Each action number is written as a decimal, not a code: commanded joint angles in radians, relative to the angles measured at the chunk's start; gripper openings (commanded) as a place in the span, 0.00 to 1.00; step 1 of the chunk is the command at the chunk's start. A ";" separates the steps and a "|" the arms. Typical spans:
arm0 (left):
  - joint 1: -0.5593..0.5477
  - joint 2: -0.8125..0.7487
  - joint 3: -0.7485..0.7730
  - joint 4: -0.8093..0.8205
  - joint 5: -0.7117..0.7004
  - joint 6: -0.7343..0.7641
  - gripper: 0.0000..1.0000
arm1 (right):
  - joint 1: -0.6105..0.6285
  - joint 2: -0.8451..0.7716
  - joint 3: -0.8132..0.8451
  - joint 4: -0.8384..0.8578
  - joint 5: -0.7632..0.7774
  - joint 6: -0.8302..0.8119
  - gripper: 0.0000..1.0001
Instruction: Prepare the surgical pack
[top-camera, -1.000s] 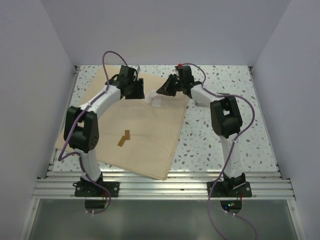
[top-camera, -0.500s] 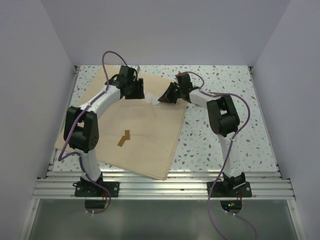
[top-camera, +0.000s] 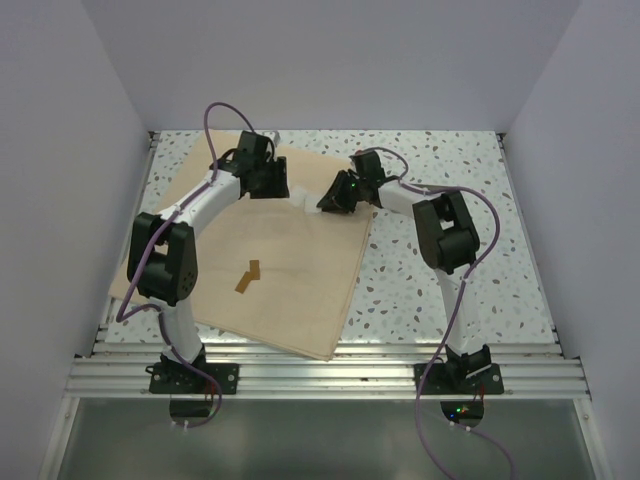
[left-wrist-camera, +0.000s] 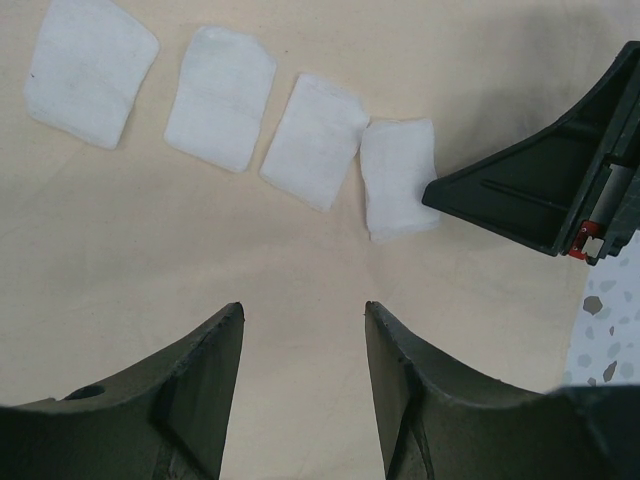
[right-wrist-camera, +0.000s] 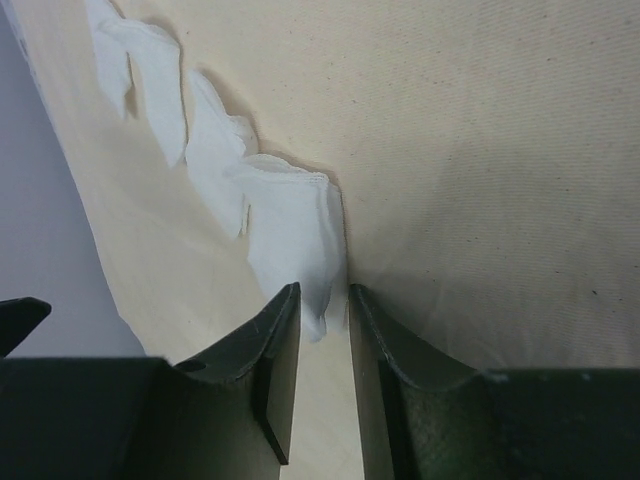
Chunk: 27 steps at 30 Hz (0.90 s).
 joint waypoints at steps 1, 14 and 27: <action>0.014 -0.011 -0.002 0.005 0.018 -0.002 0.56 | 0.003 -0.058 0.025 -0.075 0.014 -0.077 0.31; 0.014 -0.013 -0.009 0.005 0.027 -0.006 0.56 | 0.011 -0.005 0.045 -0.115 0.010 -0.080 0.36; 0.020 -0.014 -0.009 0.005 0.032 -0.002 0.56 | 0.029 0.093 0.128 -0.081 0.005 -0.039 0.33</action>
